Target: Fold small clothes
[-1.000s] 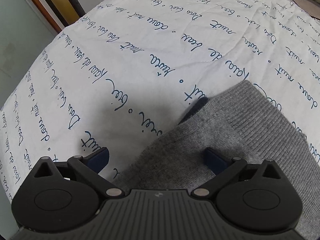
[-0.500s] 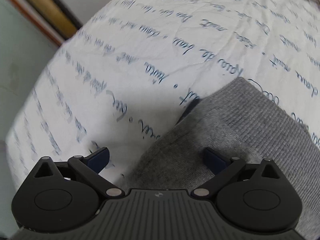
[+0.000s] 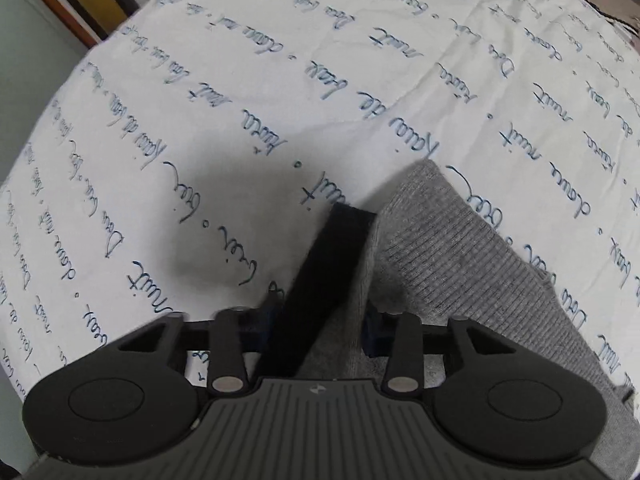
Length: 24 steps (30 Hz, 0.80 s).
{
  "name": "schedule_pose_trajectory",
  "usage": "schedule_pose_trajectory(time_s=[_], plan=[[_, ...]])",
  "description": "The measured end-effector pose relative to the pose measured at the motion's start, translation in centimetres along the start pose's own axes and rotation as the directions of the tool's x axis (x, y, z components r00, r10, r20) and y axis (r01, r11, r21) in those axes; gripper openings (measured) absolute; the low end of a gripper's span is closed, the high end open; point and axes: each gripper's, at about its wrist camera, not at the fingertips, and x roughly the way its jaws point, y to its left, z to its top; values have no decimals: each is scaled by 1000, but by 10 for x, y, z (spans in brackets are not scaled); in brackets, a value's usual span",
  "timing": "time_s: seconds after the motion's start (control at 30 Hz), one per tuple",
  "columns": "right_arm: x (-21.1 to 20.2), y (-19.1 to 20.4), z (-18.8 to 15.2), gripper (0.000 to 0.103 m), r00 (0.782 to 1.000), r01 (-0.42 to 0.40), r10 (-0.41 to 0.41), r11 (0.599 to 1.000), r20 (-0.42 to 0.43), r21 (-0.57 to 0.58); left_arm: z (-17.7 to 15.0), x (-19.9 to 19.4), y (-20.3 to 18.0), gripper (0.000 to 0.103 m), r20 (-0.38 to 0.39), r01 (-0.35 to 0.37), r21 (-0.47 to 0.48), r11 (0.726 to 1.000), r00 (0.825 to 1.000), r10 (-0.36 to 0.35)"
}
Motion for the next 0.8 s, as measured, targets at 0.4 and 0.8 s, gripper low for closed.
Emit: schedule_pose_trajectory(time_s=[0.4, 0.8], plan=[[-90, -80, -70, 13, 953, -162, 148, 986, 264, 31, 33, -16, -41, 5, 49, 154, 69, 986, 986, -158], [-108, -245, -270, 14, 884, -322, 103, 841, 457, 434, 1, 8, -181, 5, -164, 449, 269, 852, 893, -419]])
